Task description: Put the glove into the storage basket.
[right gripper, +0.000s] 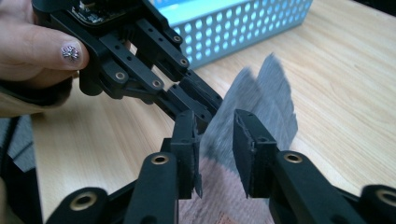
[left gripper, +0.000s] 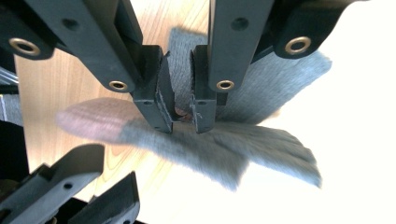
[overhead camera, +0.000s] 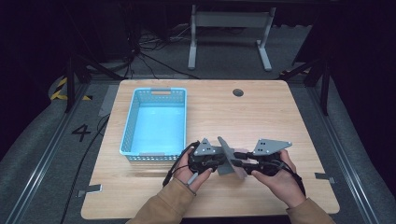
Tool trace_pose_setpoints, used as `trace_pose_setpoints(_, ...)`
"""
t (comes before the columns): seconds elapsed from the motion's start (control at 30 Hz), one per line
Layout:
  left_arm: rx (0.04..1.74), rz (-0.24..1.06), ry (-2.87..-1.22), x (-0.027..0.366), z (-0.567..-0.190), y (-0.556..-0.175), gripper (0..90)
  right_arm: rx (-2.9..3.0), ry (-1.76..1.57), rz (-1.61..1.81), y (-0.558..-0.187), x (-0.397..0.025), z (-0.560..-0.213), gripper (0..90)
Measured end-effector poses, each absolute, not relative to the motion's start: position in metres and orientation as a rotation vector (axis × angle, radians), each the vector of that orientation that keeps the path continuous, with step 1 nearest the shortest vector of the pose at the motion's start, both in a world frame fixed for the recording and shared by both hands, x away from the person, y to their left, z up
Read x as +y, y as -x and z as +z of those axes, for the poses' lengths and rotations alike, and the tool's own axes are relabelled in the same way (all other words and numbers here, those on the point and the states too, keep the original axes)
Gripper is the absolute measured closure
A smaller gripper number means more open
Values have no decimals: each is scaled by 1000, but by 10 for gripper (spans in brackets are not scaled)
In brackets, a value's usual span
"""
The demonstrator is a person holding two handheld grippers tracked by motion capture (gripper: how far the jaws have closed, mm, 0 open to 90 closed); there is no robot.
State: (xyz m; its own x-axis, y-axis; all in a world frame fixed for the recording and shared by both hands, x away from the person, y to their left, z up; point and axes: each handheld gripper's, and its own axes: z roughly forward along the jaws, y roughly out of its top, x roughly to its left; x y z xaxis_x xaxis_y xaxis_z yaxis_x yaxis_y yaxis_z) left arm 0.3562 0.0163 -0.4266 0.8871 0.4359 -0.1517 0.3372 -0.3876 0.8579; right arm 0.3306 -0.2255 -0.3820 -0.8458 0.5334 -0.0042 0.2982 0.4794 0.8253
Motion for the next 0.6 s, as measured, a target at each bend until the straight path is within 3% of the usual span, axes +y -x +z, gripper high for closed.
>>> trace_pose_setpoints(0.33,622,158,-1950,55,-411,-347,735,2434,-805,1292,-342,-244,-377,653)
trace_pose_setpoints(0.6,611,160,-1993,55,-415,-346,728,2470,-884,1204,-344,-250,-394,604)
